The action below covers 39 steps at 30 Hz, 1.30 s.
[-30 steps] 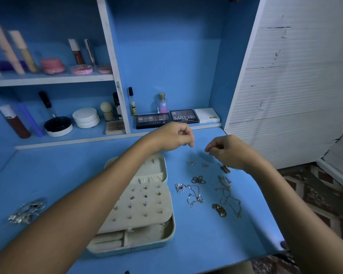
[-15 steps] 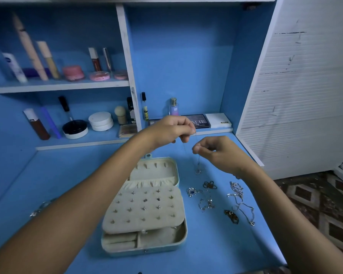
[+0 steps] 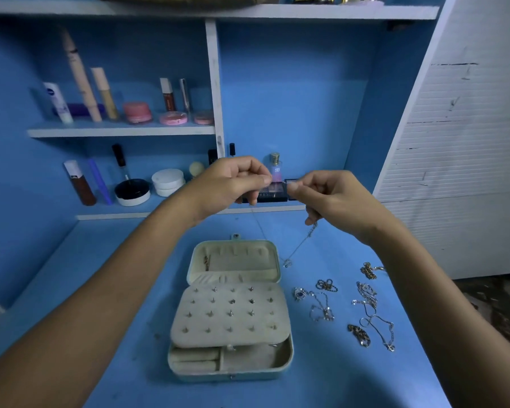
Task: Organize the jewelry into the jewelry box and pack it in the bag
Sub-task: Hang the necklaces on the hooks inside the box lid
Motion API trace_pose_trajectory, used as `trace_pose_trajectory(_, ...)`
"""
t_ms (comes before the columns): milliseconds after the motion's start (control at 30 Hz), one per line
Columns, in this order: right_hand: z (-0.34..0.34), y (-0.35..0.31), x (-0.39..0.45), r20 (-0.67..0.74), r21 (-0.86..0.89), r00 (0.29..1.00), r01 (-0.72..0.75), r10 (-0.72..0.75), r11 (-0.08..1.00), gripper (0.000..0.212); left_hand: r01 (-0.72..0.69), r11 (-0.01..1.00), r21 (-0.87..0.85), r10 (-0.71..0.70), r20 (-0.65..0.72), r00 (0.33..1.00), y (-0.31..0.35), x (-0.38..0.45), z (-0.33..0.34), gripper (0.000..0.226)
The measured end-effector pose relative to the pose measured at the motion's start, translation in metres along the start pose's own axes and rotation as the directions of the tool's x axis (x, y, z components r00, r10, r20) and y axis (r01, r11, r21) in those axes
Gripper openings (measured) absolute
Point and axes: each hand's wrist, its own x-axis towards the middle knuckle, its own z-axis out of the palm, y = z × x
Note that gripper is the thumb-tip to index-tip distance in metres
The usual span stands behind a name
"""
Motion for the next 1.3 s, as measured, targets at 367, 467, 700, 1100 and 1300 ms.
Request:
trace_pose_trajectory(367, 0.037, -0.016, 0.012, 0.042, -0.092, 0.996, 0.081, -0.077, 0.992, 0.032, -0.061, 0.993, 0.097, 0.073, -0.128, 0.989, -0.015, -0.041, -0.032, 0.007)
trace_pose_trajectory(467, 0.052, -0.008, 0.010, 0.072, -0.111, 0.994, 0.087, -0.079, 0.990, 0.032, -0.016, 0.995, 0.099, 0.031, -0.153, 0.988, -0.029, -0.051, -0.035, 0.007)
trace_pose_trajectory(700, 0.078, 0.012, 0.015, 0.106, -0.165, 0.994, 0.038, -0.021, 0.985, 0.026, 0.086, 0.978, 0.188, -0.049, -0.195, 0.980, -0.066, -0.066, -0.034, 0.011)
trace_pose_trajectory(1100, 0.114, 0.045, 0.036, 0.012, -0.377, 0.986, -0.151, 0.167, 0.914, 0.019, 0.097, 0.835, 0.542, 0.003, -0.182, 0.983, -0.106, -0.058, -0.022, 0.008)
trace_pose_trajectory(1300, 0.131, 0.053, 0.042, -0.023, -0.487, 0.978, -0.191, 0.206, 0.852, 0.026, 0.051, 0.605, 0.794, -0.028, -0.043, 0.999, -0.108, -0.049, -0.018, 0.025)
